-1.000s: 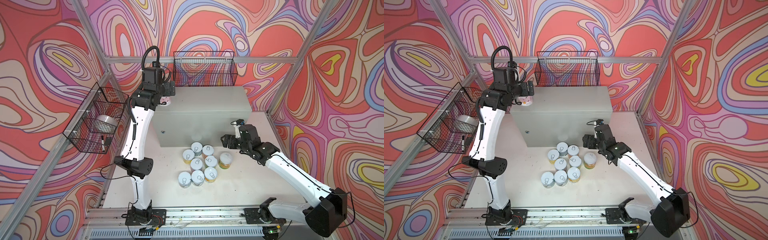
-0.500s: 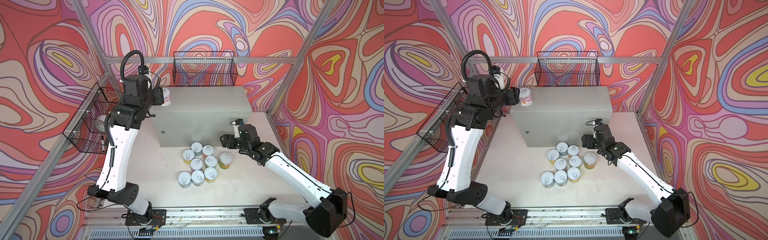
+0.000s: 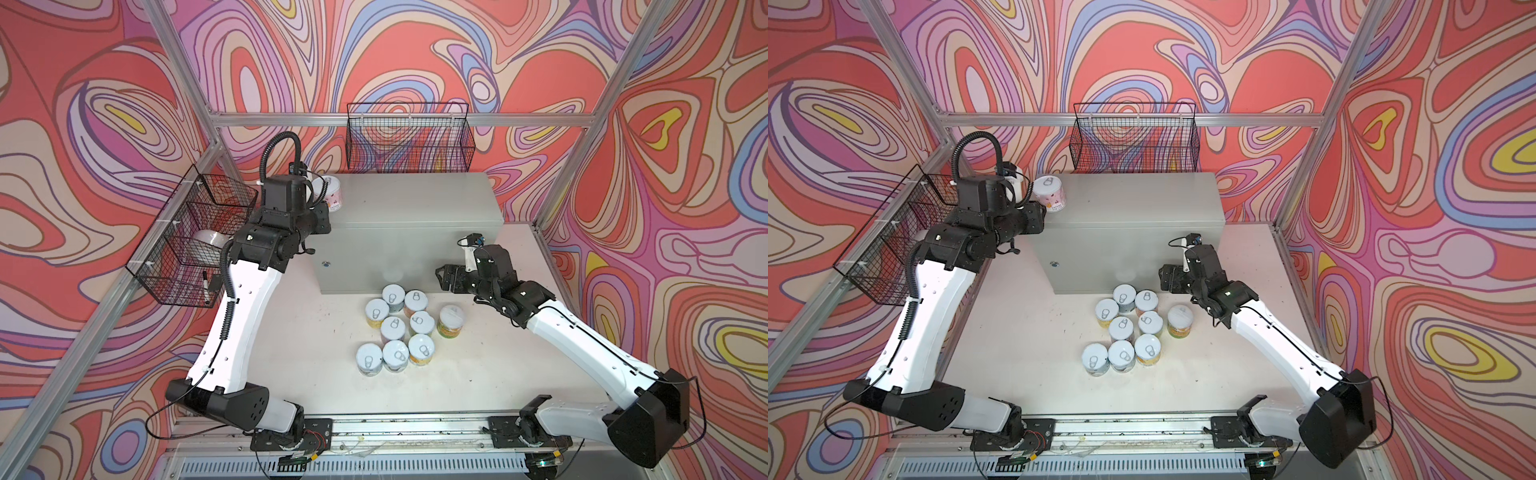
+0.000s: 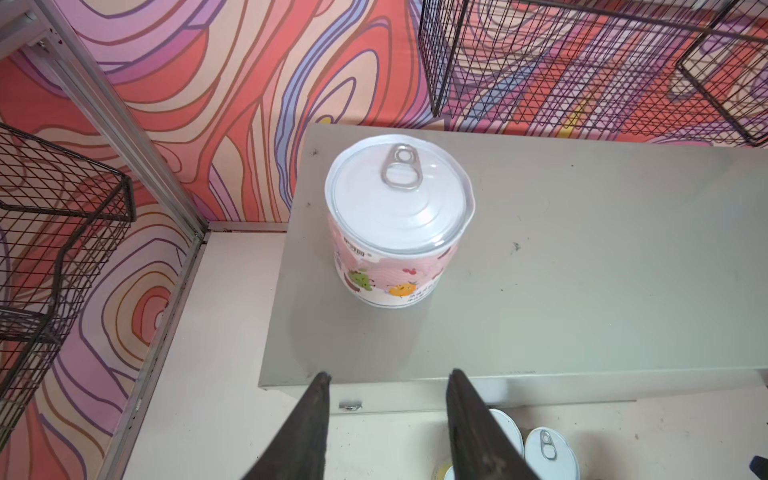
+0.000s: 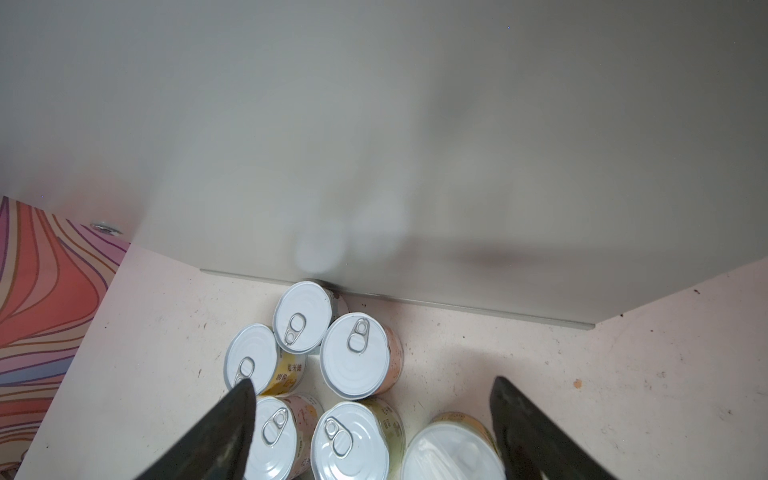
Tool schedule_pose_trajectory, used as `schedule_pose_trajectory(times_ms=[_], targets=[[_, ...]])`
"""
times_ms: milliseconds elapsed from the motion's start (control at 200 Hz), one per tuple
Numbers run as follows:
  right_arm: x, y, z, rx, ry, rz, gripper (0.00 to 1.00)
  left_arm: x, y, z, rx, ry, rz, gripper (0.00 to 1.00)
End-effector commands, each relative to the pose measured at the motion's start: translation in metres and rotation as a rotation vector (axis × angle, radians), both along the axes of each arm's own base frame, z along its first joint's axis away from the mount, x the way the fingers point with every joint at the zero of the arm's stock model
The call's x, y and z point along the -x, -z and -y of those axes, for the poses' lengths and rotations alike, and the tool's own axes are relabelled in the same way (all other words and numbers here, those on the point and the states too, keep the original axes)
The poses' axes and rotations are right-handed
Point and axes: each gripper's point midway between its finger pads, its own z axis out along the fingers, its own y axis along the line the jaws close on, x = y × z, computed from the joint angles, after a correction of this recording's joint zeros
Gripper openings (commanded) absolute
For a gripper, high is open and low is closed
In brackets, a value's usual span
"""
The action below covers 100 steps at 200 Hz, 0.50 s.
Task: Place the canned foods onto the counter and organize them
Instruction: 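Lower the pink can onto the cabinet top and open the left gripper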
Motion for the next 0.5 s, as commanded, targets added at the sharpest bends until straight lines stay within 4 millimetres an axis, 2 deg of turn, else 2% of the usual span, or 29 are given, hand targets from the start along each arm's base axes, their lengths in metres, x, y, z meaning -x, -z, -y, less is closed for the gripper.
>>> schedule_pose_trajectory(times_ms=[0,496], targets=[[-0.004,-0.014,-0.006,-0.014,-0.010,0.036,0.91,-0.017,0.005,0.007,0.021,0.003,-0.011,0.47],[-0.003,-0.015,0.000,0.018,-0.001,0.052,0.92,-0.061,0.017,0.007,0.005,-0.055,-0.025,0.49]])
